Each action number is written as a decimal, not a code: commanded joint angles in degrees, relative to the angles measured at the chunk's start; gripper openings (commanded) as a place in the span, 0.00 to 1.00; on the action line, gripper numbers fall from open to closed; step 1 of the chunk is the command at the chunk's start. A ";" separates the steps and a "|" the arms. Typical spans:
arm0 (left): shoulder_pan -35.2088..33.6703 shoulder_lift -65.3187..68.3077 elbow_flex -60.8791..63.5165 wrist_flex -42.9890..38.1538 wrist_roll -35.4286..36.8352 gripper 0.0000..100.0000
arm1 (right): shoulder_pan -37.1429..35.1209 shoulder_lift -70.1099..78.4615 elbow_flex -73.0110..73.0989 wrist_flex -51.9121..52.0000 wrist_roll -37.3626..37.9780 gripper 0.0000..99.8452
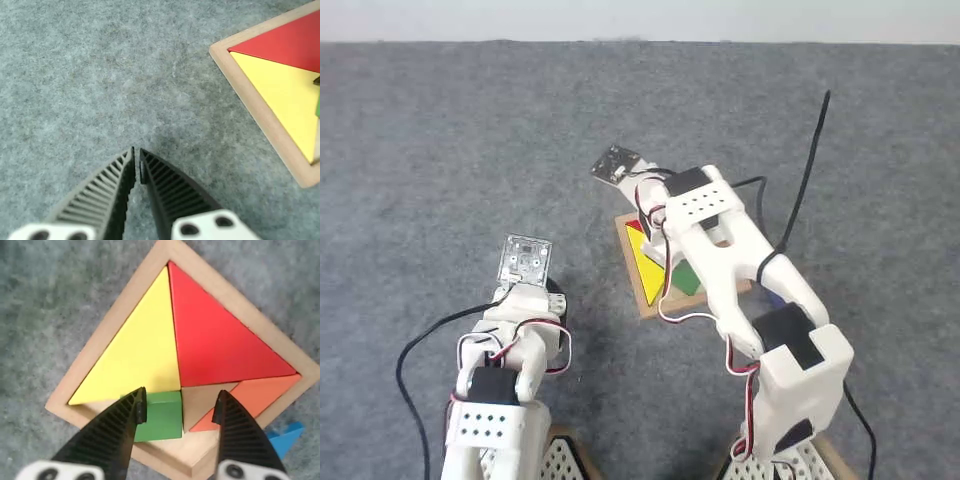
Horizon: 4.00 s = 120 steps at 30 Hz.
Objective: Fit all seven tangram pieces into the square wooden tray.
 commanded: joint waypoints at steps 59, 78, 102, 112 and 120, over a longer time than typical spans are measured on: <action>-0.18 -0.70 -1.10 0.00 0.26 0.01 | 28.26 -24.92 34.90 -6.37 11.52 0.22; -0.18 -0.70 -1.10 0.00 0.26 0.01 | 32.75 -8.75 24.00 -6.29 11.78 0.16; -0.18 -0.70 -1.10 0.00 0.26 0.01 | 35.30 -22.20 17.41 8.04 12.13 0.24; -0.18 -0.70 -1.10 0.00 0.26 0.01 | 33.80 -25.19 36.40 -3.65 11.87 0.25; -0.18 -0.70 -1.10 0.00 0.26 0.01 | 34.24 -18.07 36.48 -9.19 11.69 0.25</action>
